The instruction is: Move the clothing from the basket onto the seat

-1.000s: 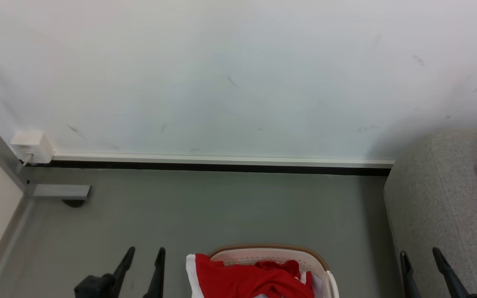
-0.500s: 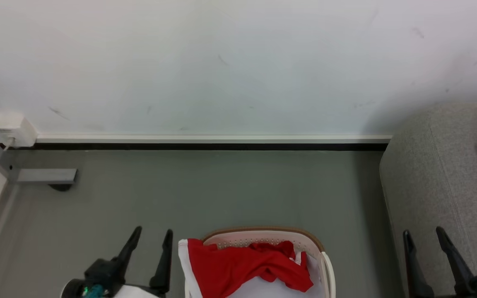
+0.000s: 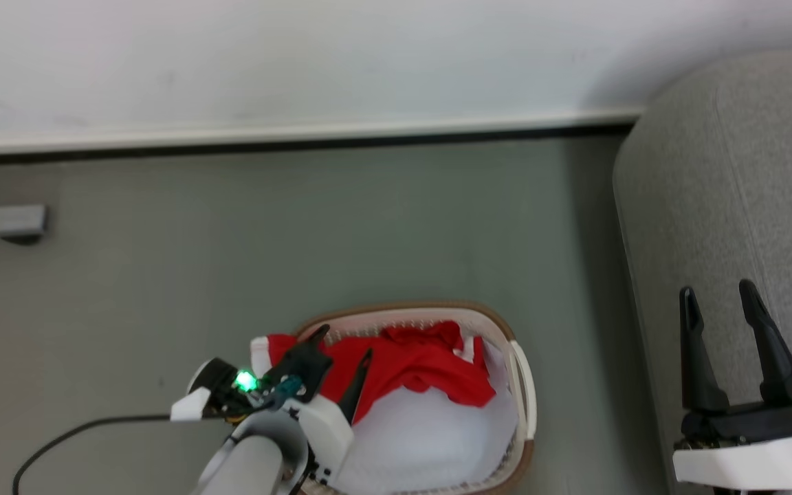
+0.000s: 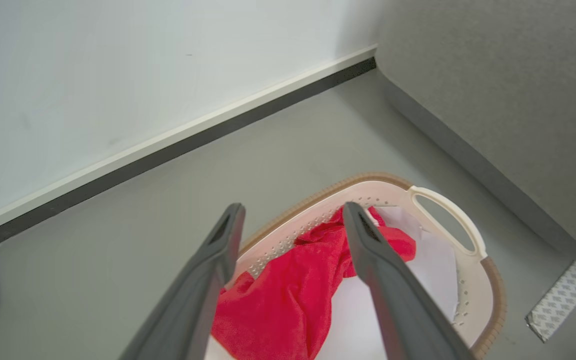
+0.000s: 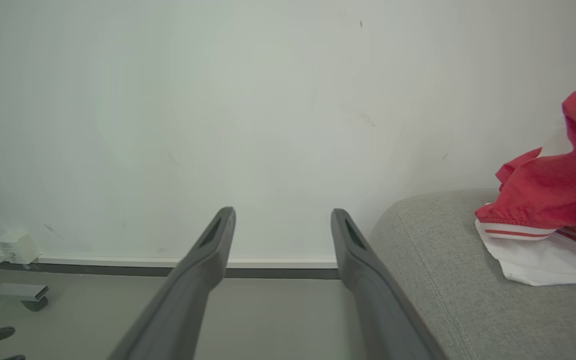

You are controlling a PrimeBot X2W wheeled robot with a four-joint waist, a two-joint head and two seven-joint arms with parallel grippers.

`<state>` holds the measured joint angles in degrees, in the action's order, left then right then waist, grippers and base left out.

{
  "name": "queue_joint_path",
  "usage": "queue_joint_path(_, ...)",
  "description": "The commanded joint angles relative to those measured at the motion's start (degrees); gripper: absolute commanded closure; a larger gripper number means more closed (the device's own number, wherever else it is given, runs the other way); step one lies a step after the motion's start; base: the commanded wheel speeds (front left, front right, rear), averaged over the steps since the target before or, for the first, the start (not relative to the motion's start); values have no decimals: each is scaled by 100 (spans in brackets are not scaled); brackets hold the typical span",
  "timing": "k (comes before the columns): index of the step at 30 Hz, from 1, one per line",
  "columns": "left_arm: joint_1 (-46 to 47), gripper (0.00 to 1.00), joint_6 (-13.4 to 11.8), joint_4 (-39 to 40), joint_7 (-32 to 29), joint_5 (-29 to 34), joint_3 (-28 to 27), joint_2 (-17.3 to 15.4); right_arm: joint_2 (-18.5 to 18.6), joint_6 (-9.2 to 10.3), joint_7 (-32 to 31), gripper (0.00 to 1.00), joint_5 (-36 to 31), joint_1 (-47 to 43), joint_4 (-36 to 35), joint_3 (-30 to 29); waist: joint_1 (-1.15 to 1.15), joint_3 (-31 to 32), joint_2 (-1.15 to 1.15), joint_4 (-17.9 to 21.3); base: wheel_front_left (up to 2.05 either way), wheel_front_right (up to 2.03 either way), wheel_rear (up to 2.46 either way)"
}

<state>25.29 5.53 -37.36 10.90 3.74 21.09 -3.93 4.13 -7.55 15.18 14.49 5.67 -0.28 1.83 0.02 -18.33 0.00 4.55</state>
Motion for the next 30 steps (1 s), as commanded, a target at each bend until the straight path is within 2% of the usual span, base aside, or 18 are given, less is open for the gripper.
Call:
queue_joint_path(1,278,0,8,-262,-67,91,67,7,-12,12,-4,0,82,175,-72,27,-2,-529,0,303,0,0,0)
queue_joint_path(8,1148,0,-194,-1242,-430,211,261,53,-77,12,-5,0,170,641,-302,33,-2,-1304,0,590,0,0,0)
queue_joint_path(15,1840,0,-266,-2081,-957,295,532,73,-105,12,-4,0,243,1011,-495,-38,-2,-1893,0,744,0,0,0)
queue_joint_path(23,2456,0,-341,-2616,-1407,188,765,90,-120,12,-5,0,370,1252,-653,-14,-2,-2442,0,907,0,0,0)
queue_joint_path(30,2841,0,-505,-3009,-1622,220,863,83,-122,12,-5,0,514,1365,-729,7,-2,-2789,0,1030,0,0,0)
